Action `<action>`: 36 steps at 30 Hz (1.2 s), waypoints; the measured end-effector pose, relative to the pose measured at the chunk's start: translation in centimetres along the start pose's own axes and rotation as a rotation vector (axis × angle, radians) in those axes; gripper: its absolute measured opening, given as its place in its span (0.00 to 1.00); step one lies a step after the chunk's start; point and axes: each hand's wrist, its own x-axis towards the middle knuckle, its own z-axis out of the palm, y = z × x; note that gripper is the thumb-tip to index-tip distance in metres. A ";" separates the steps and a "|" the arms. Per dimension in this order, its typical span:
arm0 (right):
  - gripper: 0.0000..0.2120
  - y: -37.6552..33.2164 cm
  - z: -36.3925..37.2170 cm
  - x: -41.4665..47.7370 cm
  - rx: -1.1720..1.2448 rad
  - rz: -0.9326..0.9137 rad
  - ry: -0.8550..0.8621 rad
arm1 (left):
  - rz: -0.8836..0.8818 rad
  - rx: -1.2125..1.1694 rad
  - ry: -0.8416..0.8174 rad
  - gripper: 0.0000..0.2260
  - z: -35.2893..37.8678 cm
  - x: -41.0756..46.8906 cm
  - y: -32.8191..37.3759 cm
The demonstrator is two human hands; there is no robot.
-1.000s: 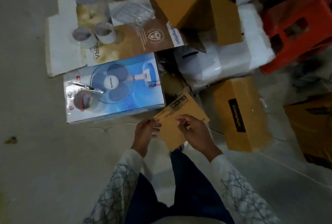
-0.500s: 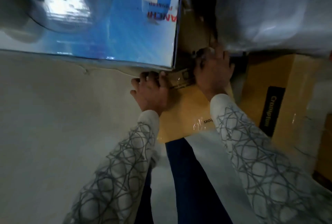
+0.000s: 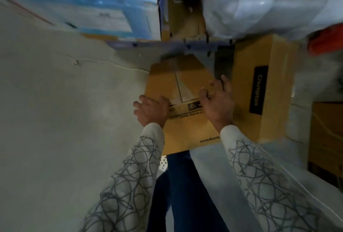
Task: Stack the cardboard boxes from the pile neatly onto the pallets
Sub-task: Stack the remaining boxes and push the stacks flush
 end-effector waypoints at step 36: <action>0.14 17.2 12.8 -11.7 0.877 0.754 -0.329 | -0.089 -0.393 -0.005 0.42 14.2 -1.8 -16.2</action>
